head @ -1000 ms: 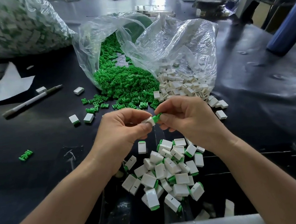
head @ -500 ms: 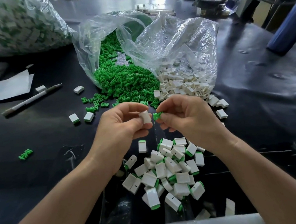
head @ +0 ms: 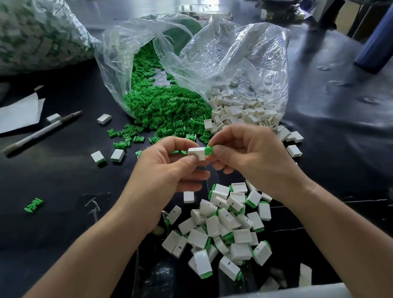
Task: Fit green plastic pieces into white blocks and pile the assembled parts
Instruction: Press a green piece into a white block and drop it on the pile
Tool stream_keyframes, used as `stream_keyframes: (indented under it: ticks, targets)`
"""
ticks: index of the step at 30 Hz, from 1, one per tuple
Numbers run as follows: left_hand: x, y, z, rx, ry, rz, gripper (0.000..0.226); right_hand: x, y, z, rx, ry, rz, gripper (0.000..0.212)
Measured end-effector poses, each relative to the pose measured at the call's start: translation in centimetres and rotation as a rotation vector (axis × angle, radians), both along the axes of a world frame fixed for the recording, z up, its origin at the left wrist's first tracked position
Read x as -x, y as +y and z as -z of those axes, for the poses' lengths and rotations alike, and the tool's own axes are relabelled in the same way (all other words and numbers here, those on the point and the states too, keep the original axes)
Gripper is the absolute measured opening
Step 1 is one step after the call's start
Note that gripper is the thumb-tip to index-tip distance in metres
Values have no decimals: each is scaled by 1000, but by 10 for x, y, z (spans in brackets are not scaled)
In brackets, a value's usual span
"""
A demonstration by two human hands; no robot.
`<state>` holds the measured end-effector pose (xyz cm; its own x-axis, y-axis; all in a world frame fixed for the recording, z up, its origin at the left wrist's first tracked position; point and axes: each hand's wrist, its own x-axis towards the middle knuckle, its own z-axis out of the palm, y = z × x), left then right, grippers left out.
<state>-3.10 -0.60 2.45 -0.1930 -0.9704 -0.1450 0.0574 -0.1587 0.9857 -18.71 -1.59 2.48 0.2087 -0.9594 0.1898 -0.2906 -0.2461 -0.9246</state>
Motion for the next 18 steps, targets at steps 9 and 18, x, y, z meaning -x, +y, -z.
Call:
stream_keyframes:
  ticks: [9, 18]
  targets:
    - [3, 4, 1, 11, -22, 41, 6, 3, 0, -1, 41, 96, 12, 26]
    - [0, 1, 3, 31, -77, 58, 6, 0, 2, 1, 67, 168, 4, 28]
